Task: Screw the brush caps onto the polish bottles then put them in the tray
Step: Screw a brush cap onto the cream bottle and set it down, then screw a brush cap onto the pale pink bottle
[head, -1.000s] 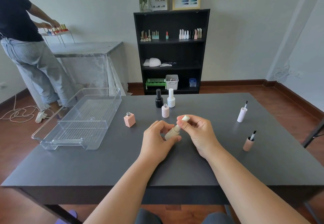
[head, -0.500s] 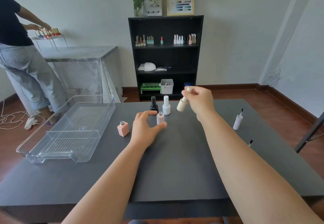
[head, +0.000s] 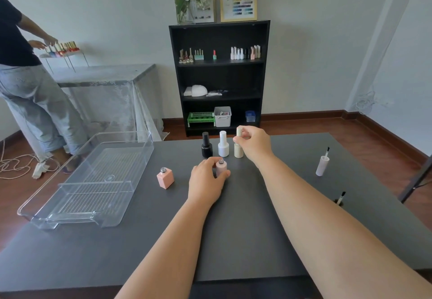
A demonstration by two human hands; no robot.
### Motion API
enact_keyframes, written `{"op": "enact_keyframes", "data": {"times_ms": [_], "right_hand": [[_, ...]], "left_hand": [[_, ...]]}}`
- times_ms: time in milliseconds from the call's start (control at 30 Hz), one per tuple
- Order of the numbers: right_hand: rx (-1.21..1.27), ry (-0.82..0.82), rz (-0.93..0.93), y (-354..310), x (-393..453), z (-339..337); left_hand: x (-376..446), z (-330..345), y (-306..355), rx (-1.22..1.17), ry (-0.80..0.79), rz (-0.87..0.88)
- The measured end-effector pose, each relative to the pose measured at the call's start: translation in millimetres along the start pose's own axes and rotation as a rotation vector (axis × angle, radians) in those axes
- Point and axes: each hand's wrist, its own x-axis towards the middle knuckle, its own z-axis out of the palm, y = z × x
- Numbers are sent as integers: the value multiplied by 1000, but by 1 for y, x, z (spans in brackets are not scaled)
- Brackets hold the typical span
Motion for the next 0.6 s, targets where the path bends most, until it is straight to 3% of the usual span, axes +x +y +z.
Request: {"op": "enact_keyframes", "data": {"times_ms": [67,233,300,433,600], "right_hand": [[53,26,29,6,-12,-4],[298,331,162,29,-66,-24],[405,359,213,27,-91,-36],[407,321,-8,5,-139,-69],[387,463,-140,-4,-158,-143]], "left_hand": [[-6,-3,-1,-65,-4,29],[-26,-12,2,-260,37,32],[-35,-14,5,-296,43,51],[-51,-16,13,-326,29,89],[-70,-15,22,-359,24,115]]}}
